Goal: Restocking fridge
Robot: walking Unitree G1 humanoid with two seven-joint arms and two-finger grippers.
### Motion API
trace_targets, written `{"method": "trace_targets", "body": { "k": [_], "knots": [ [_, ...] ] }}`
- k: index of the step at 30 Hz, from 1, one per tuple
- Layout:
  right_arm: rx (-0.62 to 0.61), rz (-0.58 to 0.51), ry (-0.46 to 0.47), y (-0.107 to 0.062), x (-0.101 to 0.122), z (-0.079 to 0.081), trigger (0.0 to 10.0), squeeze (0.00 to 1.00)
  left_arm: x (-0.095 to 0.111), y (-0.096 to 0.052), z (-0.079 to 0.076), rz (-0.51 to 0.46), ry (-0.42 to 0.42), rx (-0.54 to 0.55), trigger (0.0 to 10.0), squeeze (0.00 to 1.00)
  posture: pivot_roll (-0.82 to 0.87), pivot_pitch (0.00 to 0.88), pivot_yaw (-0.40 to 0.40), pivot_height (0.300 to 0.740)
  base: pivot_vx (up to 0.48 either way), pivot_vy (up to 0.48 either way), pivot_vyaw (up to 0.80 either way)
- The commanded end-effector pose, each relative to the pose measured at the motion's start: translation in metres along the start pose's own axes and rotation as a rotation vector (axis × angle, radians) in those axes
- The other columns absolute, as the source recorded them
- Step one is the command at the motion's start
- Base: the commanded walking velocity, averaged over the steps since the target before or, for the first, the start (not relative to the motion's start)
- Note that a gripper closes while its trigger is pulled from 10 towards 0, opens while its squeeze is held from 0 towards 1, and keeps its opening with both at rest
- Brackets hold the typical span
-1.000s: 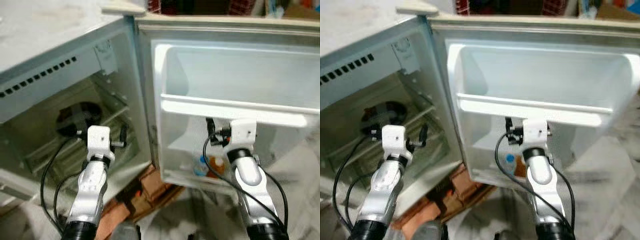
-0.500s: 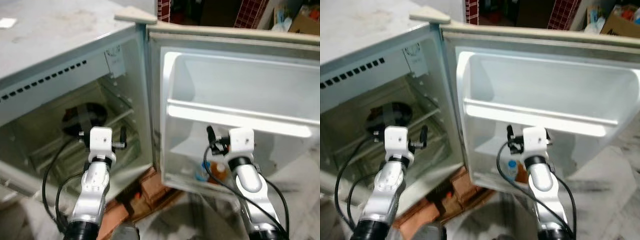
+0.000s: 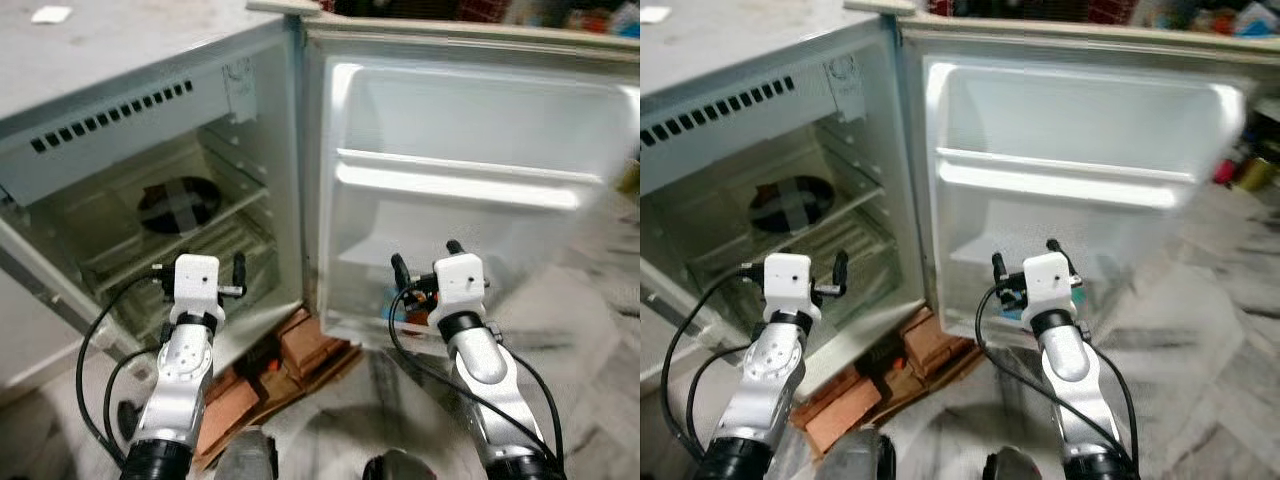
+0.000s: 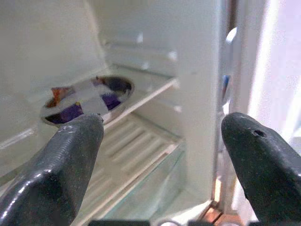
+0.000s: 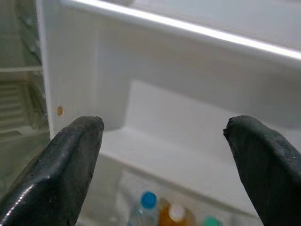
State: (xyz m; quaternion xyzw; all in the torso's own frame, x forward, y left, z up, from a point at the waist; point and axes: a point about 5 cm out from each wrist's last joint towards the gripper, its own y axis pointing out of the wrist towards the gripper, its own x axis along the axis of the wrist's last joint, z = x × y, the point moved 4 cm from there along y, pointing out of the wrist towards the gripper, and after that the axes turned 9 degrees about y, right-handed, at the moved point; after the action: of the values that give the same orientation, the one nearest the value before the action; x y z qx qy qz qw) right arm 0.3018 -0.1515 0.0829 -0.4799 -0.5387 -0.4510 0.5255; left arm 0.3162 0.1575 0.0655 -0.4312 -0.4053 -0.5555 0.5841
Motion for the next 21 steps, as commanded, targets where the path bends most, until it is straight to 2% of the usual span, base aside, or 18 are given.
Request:
{"method": "trace_targets", "body": {
  "k": [1, 16, 19, 21],
  "knots": [
    [0.000, -0.015, -0.005, 0.003, 0.004, -0.001, 10.0, 0.00, -0.001, -0.001, -0.002, 0.001, 0.000, -0.001, 10.0, 0.00, -0.03, 0.000, 0.032, 0.740, 0.000, -0.480, 0.00],
    [0.022, -0.042, -0.020, 0.007, 0.008, 0.003, 10.0, 0.00, 0.002, 0.002, -0.007, -0.013, 0.003, -0.020, 10.0, 0.00, -0.03, 0.000, 0.036, 0.740, 0.000, -0.480, 0.00],
    [0.038, -0.069, -0.003, 0.008, 0.013, 0.006, 10.0, 0.00, 0.002, 0.002, -0.008, -0.014, 0.005, -0.026, 10.0, 0.00, -0.03, 0.000, 0.035, 0.740, 0.000, -0.480, 0.00],
    [0.071, -0.089, -0.037, 0.008, 0.017, 0.011, 10.0, 0.00, 0.003, 0.003, -0.008, -0.015, 0.007, -0.028, 10.0, 0.00, -0.03, 0.000, 0.035, 0.740, 0.000, -0.480, 0.00]
  ]
}}
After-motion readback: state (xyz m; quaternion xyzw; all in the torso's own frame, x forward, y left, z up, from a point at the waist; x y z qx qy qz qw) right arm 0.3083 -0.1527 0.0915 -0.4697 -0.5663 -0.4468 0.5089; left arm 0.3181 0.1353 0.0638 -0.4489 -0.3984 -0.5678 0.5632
